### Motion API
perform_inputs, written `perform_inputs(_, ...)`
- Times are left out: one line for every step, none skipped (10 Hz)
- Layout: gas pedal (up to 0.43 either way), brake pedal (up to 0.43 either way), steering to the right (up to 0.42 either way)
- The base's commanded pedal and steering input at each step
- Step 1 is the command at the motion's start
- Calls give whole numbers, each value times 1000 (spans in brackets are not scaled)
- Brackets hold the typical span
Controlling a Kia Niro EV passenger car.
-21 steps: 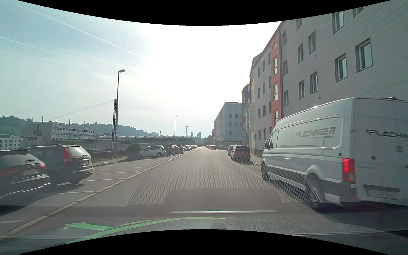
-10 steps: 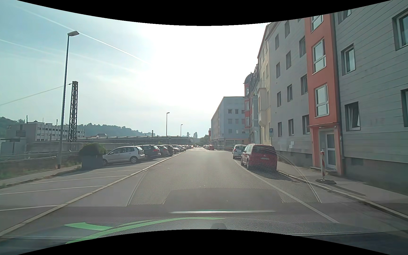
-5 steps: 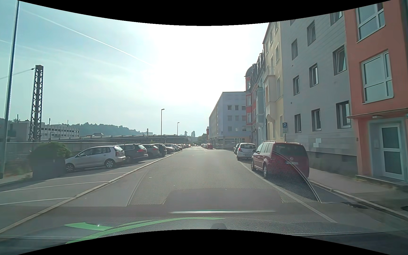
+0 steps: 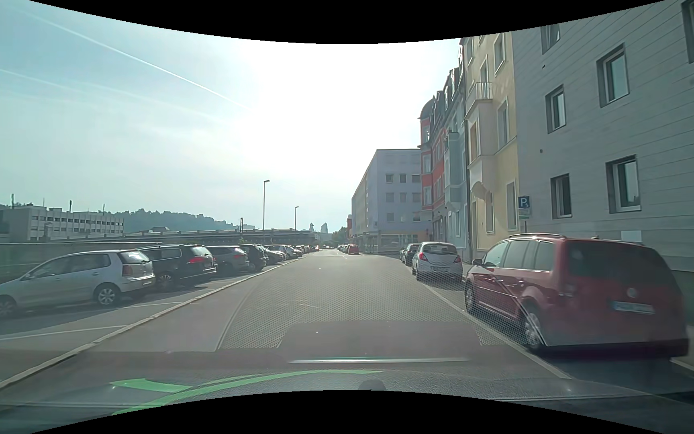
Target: Follow the waypoints while adhering to traffic rules and regulations
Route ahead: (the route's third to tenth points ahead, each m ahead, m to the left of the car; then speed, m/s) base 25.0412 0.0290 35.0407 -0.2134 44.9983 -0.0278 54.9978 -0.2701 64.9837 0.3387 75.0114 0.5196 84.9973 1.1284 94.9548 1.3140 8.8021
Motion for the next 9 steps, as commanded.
perform_inputs(79,0,16)
perform_inputs(79,0,17)
perform_inputs(79,0,17)
perform_inputs(79,0,17)
perform_inputs(79,0,17)
perform_inputs(79,0,16)
perform_inputs(79,0,15)
perform_inputs(79,0,15)
perform_inputs(0,0,14)
